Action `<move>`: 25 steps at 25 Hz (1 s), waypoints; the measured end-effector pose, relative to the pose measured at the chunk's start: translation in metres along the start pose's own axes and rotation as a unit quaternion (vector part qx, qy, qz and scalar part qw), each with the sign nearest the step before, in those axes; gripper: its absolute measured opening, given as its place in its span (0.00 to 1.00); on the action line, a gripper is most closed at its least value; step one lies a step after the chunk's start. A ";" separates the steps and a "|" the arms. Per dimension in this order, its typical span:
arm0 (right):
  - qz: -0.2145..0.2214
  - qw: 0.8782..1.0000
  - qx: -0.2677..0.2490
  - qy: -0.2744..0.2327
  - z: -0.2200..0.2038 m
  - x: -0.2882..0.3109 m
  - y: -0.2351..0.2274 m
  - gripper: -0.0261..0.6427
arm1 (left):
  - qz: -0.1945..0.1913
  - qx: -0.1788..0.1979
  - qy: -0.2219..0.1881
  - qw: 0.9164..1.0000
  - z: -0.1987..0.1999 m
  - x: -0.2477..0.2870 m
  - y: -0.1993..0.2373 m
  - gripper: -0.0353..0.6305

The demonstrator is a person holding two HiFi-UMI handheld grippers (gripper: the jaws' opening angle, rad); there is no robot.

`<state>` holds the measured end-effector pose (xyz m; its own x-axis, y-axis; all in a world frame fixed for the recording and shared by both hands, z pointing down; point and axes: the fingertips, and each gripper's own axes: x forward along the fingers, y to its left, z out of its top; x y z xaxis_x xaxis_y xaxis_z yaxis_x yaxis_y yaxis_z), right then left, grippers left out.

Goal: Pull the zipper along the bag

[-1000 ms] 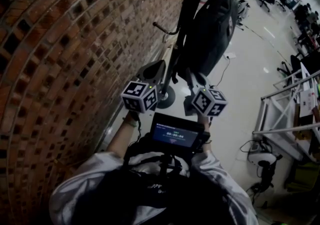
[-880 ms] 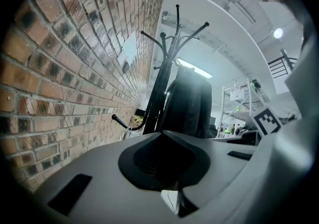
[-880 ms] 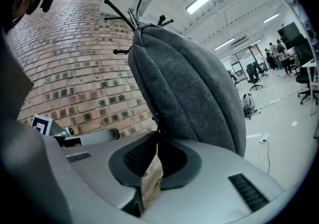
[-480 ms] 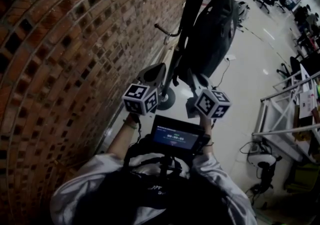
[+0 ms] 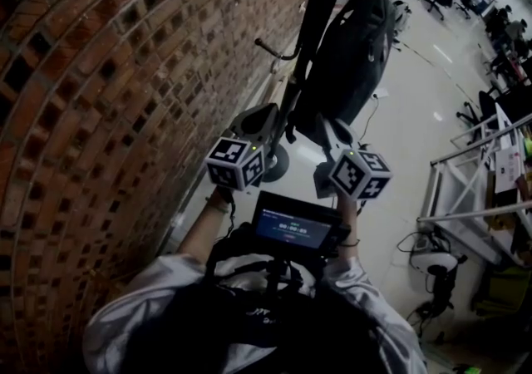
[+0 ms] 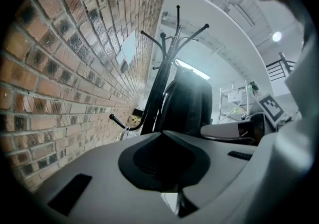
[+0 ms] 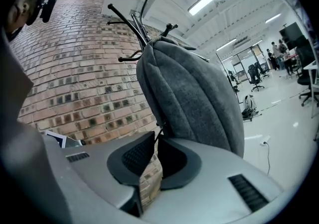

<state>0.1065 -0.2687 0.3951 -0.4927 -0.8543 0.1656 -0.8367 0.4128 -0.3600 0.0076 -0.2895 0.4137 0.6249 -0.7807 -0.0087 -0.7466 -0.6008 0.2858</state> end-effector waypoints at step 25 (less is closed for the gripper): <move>-0.048 0.998 0.038 -0.012 0.001 0.010 -0.017 0.05 | -0.007 -0.008 -0.002 1.000 -0.005 0.001 -0.003 0.06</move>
<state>0.1164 -0.2843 0.4018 -0.4053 -0.8961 0.1810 -0.8581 0.3047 -0.4133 0.0119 -0.2876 0.4175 0.6344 -0.7728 -0.0167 -0.7337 -0.6089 0.3016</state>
